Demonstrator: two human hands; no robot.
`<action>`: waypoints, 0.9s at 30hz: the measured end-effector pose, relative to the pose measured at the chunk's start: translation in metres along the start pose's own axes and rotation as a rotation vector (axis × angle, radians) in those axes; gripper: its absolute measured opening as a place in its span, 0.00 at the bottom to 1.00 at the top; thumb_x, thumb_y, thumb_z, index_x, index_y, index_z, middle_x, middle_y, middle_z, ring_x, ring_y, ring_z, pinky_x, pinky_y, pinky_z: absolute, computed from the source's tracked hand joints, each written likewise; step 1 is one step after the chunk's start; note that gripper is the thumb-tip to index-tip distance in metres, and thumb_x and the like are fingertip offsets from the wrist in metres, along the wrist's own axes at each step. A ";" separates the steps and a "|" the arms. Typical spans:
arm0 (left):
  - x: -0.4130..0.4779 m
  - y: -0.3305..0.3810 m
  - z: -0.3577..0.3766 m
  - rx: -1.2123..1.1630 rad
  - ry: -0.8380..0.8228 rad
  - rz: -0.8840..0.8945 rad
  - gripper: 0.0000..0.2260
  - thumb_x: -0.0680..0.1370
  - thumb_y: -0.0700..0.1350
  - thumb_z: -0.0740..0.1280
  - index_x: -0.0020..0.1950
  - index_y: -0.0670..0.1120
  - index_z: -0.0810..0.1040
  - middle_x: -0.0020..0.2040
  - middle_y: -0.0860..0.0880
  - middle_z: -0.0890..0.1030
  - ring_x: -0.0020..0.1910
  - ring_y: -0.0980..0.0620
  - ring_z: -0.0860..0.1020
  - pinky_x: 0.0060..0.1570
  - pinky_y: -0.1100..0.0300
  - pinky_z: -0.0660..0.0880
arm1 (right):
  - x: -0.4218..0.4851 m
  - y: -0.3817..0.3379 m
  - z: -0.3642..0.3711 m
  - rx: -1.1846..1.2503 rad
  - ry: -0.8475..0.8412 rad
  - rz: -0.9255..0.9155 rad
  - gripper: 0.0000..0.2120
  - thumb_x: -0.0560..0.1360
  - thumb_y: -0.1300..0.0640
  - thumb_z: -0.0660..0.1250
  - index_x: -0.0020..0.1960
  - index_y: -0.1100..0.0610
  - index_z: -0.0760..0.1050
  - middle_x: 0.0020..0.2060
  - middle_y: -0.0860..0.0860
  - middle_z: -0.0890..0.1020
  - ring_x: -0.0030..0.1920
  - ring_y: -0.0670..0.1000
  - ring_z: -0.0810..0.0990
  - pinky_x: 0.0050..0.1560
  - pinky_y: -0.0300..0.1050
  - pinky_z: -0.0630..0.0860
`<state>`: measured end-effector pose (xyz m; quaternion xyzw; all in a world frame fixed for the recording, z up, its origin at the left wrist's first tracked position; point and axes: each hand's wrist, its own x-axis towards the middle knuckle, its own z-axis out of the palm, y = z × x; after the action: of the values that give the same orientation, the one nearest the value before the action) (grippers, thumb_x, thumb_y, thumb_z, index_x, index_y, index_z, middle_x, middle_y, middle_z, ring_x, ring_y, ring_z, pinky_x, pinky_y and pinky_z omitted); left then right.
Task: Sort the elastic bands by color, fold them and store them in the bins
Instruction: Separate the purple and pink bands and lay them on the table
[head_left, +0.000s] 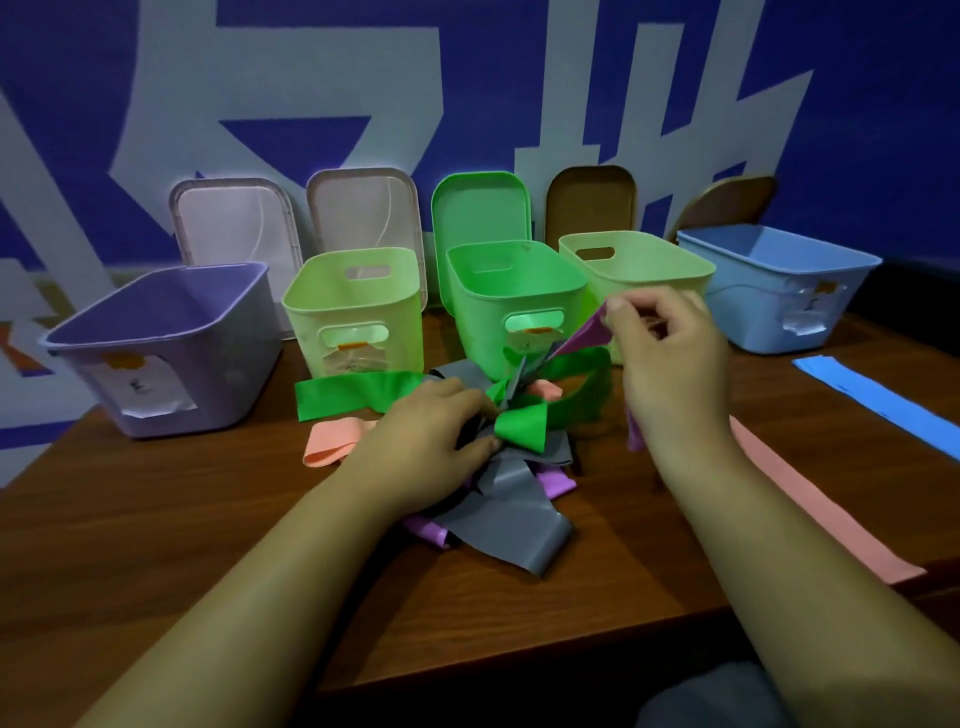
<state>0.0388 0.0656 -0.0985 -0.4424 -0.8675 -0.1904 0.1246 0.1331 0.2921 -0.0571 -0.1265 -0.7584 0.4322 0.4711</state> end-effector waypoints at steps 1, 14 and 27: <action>-0.001 0.000 -0.001 -0.001 -0.004 -0.007 0.15 0.80 0.58 0.69 0.64 0.54 0.80 0.53 0.54 0.76 0.55 0.51 0.75 0.56 0.48 0.76 | 0.005 -0.007 0.001 0.012 0.022 -0.018 0.05 0.83 0.48 0.69 0.53 0.45 0.83 0.52 0.43 0.79 0.50 0.43 0.80 0.44 0.33 0.77; -0.004 0.009 -0.021 -0.919 0.172 -0.229 0.21 0.82 0.58 0.68 0.74 0.54 0.74 0.67 0.57 0.82 0.68 0.58 0.79 0.68 0.52 0.76 | 0.010 -0.052 0.062 0.368 -0.182 0.021 0.07 0.84 0.51 0.68 0.56 0.49 0.85 0.48 0.40 0.85 0.49 0.37 0.82 0.48 0.31 0.76; 0.002 0.003 -0.017 -0.511 0.294 -0.454 0.25 0.70 0.58 0.82 0.62 0.56 0.77 0.52 0.62 0.79 0.50 0.68 0.77 0.50 0.63 0.77 | -0.018 -0.002 0.090 0.274 -0.318 -0.016 0.04 0.81 0.54 0.72 0.52 0.47 0.85 0.49 0.43 0.84 0.51 0.44 0.83 0.53 0.45 0.82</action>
<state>0.0411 0.0618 -0.0820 -0.2234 -0.8409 -0.4851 0.0880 0.0687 0.2320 -0.0832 0.0147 -0.7582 0.5421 0.3620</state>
